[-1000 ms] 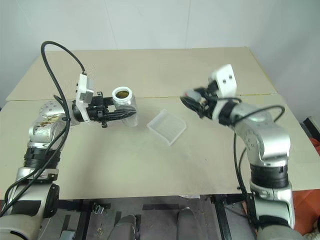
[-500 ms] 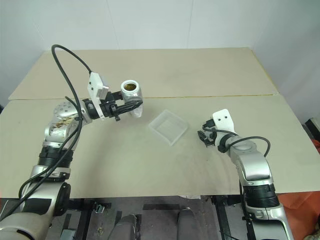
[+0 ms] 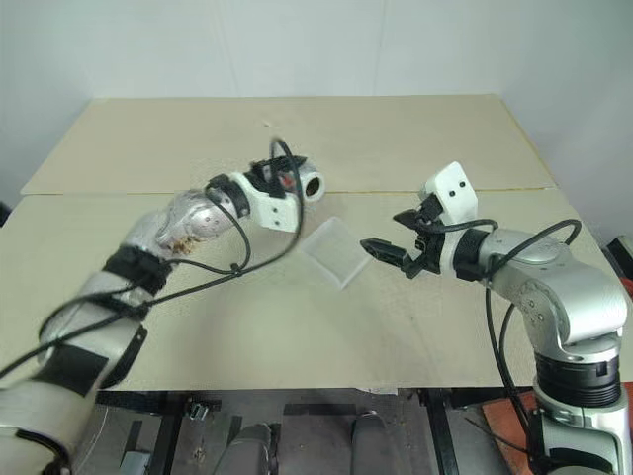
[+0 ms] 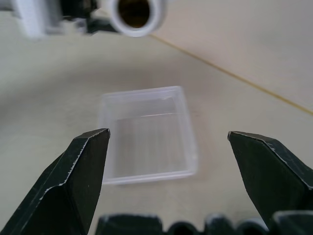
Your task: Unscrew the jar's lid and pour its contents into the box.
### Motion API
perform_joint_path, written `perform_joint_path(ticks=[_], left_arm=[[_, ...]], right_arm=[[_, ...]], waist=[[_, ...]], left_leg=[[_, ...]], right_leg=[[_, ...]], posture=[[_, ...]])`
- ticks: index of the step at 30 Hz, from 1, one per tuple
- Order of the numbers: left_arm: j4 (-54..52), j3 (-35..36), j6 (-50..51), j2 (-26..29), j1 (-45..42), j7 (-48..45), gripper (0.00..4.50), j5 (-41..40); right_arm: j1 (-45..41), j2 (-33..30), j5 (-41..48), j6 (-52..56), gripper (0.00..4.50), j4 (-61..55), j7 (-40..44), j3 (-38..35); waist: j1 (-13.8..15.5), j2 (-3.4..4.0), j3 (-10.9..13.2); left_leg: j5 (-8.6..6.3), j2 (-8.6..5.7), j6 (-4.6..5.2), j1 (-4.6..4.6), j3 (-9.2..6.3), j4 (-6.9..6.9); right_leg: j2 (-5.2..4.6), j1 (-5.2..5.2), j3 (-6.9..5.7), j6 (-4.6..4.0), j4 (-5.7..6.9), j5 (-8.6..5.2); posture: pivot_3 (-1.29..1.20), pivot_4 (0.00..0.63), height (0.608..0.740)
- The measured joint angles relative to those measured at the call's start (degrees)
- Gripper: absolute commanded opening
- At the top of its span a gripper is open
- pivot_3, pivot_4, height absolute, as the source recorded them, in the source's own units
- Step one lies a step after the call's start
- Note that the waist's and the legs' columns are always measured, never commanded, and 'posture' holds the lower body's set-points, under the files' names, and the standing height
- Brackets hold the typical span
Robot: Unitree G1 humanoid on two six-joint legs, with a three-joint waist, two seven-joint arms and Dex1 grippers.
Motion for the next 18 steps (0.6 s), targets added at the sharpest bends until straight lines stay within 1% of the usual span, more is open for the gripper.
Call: perform_joint_path(ticks=[2, 3, 4, 7, 9, 12, 18], left_arm=[[2.6, -6.4, 1.6, -0.3, -5.4, 13.4, 1.92, 10.8], [4.2, -9.2, 2.4, -1.0, -7.7, 18.7, 1.92, 14.8], [5.5, -11.6, 3.3, -1.8, -9.3, 23.0, 1.92, 18.1], [9.2, -18.5, 4.9, -4.9, -11.8, 30.9, 1.92, 25.6], [10.9, -22.3, 5.9, -6.6, -12.1, 34.2, 1.92, 29.1], [13.2, -26.1, 7.5, -7.8, -13.0, 36.9, 1.92, 32.6], [16.8, -27.3, 9.6, -9.2, -14.9, 39.3, 1.92, 33.5]], right_arm=[[-0.2, -1.9, 0.9, -0.1, 4.48, -0.9, 1.6, 0.3], [-0.2, -2.8, 1.2, -0.1, 4.48, -1.3, 2.6, 0.6], [-0.2, -3.4, 1.5, -0.3, 4.48, -1.8, 3.3, 0.9], [-0.3, -3.9, 2.0, -0.5, 4.48, -2.1, 4.2, 1.1], [-0.3, -3.9, 2.1, -0.6, 4.48, -2.2, 4.3, 1.1], [-0.3, -3.9, 2.1, -0.7, 4.48, -2.2, 4.2, 1.1], [-0.4, -2.8, 2.1, -1.0, 4.48, -2.4, 2.6, 1.1]], waist=[[0.4, 0.00, 0.0], [0.6, 0.00, 0.0], [0.8, 0.00, 0.0], [1.5, 0.00, 0.0], [1.5, -0.01, 0.0], [1.5, -0.02, 0.0], [1.8, -0.03, 0.0]], left_leg=[[0.00, -0.05, 0.00, -0.07, 0.00, 0.01], [0.00, -0.06, 0.00, -0.10, 0.01, 0.01], [0.00, -0.07, 0.00, -0.10, 0.01, 0.01], [0.01, -0.07, -0.01, -0.11, 0.03, 0.01], [0.01, -0.06, -0.02, -0.14, 0.04, 0.01], [0.02, -0.06, -0.03, -0.17, 0.05, 0.01], [0.02, -0.06, -0.04, -0.20, 0.04, 0.01]], right_leg=[[-0.04, 0.01, 0.00, 0.07, -0.05, 0.04], [-0.05, 0.00, -0.01, 0.08, -0.07, 0.04], [-0.06, 0.00, -0.01, 0.10, -0.10, 0.05], [-0.06, -0.02, -0.01, 0.10, -0.08, 0.05], [-0.05, -0.07, -0.01, 0.10, -0.07, 0.05], [-0.05, -0.11, -0.01, 0.10, -0.05, 0.05], [-0.06, -0.11, -0.01, 0.10, -0.06, 0.05]], posture=[[0.00, 0.150, 0.740], [0.00, 0.150, 0.740], [0.00, 0.150, 0.740], [0.00, 0.150, 0.740], [0.00, 0.150, 0.740], [0.00, 0.150, 0.740], [0.00, 0.150, 0.740]])
